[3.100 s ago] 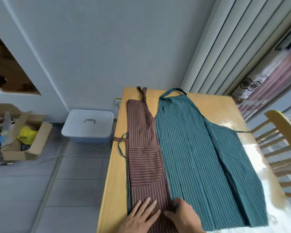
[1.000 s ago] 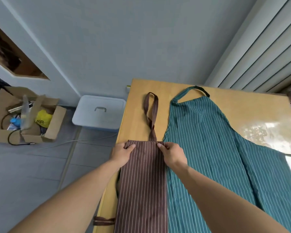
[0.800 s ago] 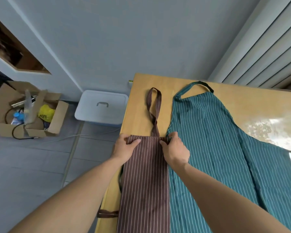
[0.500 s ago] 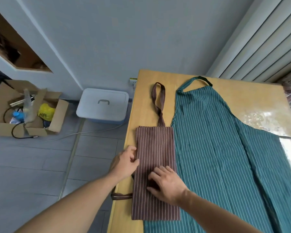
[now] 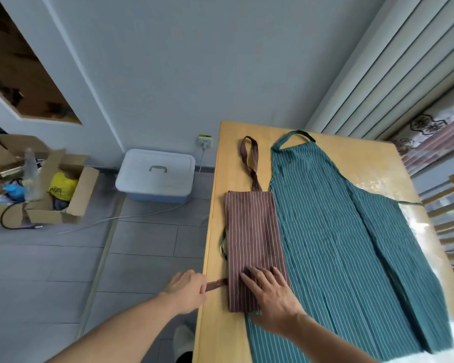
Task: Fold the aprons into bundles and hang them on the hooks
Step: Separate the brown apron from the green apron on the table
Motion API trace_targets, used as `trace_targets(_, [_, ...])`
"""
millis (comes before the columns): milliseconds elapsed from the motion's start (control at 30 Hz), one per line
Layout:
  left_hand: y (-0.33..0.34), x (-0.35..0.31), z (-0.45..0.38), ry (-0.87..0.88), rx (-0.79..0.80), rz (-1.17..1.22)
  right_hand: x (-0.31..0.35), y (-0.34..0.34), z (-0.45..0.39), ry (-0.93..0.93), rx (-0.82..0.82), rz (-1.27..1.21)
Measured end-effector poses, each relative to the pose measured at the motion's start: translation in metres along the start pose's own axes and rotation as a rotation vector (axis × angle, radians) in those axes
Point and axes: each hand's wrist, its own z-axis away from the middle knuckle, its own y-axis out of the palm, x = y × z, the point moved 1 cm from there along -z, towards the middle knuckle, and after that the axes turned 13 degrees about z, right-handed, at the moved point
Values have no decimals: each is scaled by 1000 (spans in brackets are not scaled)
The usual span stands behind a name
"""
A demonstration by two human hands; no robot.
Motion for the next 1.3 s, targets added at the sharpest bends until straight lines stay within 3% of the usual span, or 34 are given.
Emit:
trace_targets(100, [-1,-6,4,231,-128,-52,11,5,10,120,-3,2])
trace_targets(233, [18,-32,7,417,55,-85,11,10,18,232,28,-52])
trace_targets(433, [28,-42,-17,316,8,92,-18,-1,18,349,-293,-323])
trace_targets(600, [14,-49,-37,209,-51,179,-56,-39,8,425,-255,-679])
trace_targets(733, [-2,-61,-60,-34,-154,489,-75,-49,0,402,-125,-852])
trace_targets(833, [-12,-55,-80,-107,-105,633,-91,-41,-8,374,-77,-1039])
trace_targets(1167, [-47,-66,-111,-41,-38,783,-120,-42,-55,494,-72,-906])
trace_targets(1300, [-64,-69,-126,-2,-120,776,-129,-46,-78,496,-122,-873])
